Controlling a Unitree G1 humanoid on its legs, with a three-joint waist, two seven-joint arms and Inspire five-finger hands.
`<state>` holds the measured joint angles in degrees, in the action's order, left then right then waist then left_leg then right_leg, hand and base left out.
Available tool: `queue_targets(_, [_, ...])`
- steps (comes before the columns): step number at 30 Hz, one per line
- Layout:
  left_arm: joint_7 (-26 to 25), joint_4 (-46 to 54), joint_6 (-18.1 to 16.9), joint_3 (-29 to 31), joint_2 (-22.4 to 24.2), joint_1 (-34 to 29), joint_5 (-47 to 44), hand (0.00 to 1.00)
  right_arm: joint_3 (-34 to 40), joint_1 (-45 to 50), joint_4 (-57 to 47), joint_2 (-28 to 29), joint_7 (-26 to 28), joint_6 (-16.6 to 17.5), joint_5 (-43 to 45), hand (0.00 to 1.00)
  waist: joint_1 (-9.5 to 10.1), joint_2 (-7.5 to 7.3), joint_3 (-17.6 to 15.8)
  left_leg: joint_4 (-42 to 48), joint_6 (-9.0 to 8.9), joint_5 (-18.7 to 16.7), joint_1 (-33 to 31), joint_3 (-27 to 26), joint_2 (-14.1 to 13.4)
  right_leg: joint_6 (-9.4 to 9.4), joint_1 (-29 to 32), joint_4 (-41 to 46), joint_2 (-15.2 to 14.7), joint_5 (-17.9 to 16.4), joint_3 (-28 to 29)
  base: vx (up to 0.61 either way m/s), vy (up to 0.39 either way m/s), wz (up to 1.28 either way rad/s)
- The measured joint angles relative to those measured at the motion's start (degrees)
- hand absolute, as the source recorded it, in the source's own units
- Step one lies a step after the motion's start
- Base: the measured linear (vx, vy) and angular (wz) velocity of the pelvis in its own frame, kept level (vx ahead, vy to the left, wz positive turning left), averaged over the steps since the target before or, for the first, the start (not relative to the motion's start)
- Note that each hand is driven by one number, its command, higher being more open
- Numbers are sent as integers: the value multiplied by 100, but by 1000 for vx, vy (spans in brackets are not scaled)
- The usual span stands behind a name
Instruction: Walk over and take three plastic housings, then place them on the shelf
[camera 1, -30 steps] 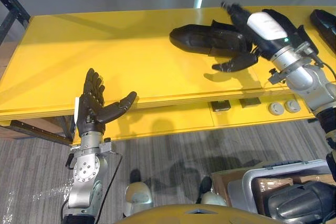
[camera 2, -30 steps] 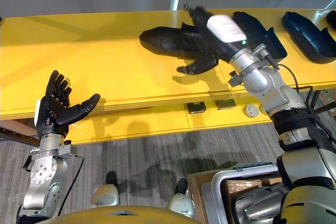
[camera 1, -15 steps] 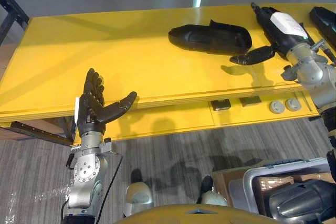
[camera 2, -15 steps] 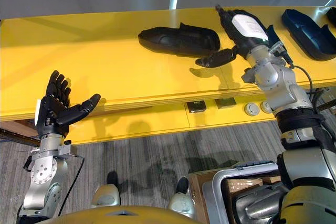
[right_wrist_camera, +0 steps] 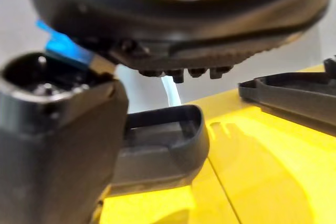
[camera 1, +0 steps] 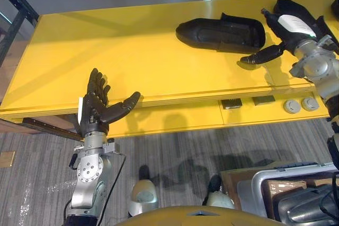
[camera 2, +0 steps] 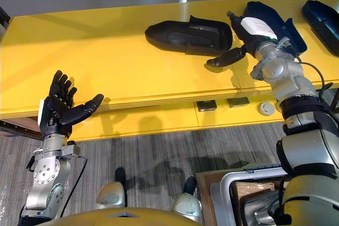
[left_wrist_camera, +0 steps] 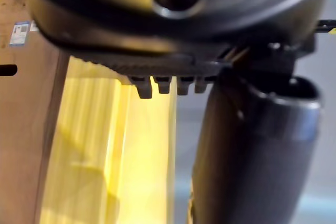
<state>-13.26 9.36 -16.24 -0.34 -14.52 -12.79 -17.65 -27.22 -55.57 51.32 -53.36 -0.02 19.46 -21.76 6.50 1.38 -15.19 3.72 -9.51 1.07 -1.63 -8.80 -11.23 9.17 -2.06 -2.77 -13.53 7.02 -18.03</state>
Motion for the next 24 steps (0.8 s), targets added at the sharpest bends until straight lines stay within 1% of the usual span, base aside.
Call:
queue_targets(1, [11,0,-37,1,0,10,0,100,-116,-89,16,1,-171,163,-180,100,-2,10,-48,0,0,0,-1,10,1,0,-7,0,0,0,-11,-3,2,3])
queue_targets(2, [15,0,-64,1,0,24,-1,100,-166,-138,27,1,-277,245,-291,100,0,14,-78,0,1,3,-2,13,1,0,-7,0,0,0,-14,-13,5,5])
queue_targets(3, [26,-20,-105,-5,0,65,0,100,-183,-176,27,2,-482,396,-491,0,7,21,-108,-1,3,13,-27,33,2,0,-2,-4,0,0,-33,-17,8,8])
queue_targets(4, [38,-68,-131,-5,0,112,-6,100,-242,-185,28,2,-605,514,-507,0,20,24,-111,-5,2,19,-47,58,4,0,-2,-10,0,0,-58,-13,8,8])
queue_targets(6, [55,-90,-153,0,-1,134,-25,100,-351,-229,27,2,-670,649,-537,0,51,24,-112,-9,2,19,-61,63,7,0,4,-16,0,0,-65,-1,5,3])
queue_targets(7, [78,-90,-155,0,-1,146,-26,100,-406,-273,27,2,-673,712,-708,0,75,25,-116,-10,1,20,-64,64,8,0,7,-18,0,0,-67,0,0,0])
queue_targets(10, [131,-90,-169,-1,-2,164,-29,100,-617,-308,26,1,-571,797,-731,0,110,21,-130,-14,1,20,-67,65,9,0,9,-20,0,0,-70,0,0,0])
queue_targets(12, [134,-90,-201,-1,-3,166,-29,100,-725,-328,26,1,-408,799,-755,0,113,17,-156,-14,1,20,-66,68,9,0,6,-19,0,0,-72,0,0,0])
queue_targets(14, [123,-90,-243,15,-11,173,-28,100,-738,-366,26,-5,-281,714,-942,0,106,9,-205,-12,0,25,-66,67,8,0,8,-17,0,0,-71,0,0,0])
queue_targets(17, [115,-90,-242,14,-17,176,-28,100,-801,-385,29,-13,-198,613,-940,0,104,2,-209,-12,-2,25,-65,64,7,0,9,-16,0,0,-68,0,0,0])
queue_targets(21, [114,-90,-239,6,-55,205,-28,100,-835,-426,21,-13,-146,625,-937,0,115,-15,-219,-14,-5,27,-66,56,5,0,20,-12,0,0,-60,0,0,0])
queue_targets(24, [122,-84,-253,7,-119,213,-28,100,-994,-421,131,-12,-140,637,-941,0,141,-37,-232,-35,-7,33,-67,50,5,0,34,-11,0,0,-57,0,0,0])
